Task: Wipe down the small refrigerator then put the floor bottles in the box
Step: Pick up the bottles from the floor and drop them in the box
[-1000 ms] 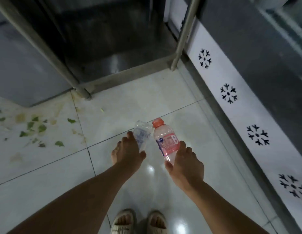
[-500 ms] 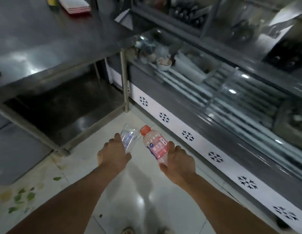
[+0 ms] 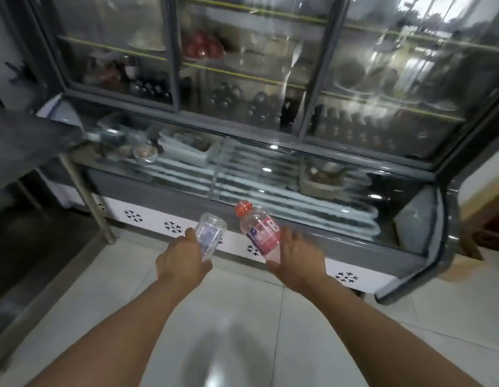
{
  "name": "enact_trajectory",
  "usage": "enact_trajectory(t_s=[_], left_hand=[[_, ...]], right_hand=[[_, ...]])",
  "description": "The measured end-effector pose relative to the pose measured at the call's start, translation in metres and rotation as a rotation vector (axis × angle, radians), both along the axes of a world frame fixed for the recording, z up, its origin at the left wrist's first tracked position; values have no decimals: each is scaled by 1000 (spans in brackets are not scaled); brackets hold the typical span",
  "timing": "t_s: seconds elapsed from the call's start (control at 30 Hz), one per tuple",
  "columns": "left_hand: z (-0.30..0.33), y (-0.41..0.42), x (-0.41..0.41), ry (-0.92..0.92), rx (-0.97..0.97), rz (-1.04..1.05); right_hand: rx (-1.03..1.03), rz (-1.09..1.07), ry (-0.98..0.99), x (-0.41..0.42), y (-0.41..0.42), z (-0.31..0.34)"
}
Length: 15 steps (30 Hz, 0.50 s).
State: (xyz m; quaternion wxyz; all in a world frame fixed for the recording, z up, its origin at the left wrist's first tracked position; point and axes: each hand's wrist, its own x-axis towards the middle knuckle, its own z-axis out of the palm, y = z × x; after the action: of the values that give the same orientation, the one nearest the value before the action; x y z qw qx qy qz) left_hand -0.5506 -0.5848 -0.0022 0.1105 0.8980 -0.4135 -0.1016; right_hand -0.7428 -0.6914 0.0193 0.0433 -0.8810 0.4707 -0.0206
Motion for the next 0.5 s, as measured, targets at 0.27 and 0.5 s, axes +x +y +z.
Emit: enact_trajectory(t_s=[0.27, 0.5], left_hand=[[41, -23, -191, -33, -39, -232], [74, -62, -358, -58, -57, -526]], right_hand=[[-78, -228, -28, -217, 21, 43], [-129, -500, -74, -382, 28, 76]])
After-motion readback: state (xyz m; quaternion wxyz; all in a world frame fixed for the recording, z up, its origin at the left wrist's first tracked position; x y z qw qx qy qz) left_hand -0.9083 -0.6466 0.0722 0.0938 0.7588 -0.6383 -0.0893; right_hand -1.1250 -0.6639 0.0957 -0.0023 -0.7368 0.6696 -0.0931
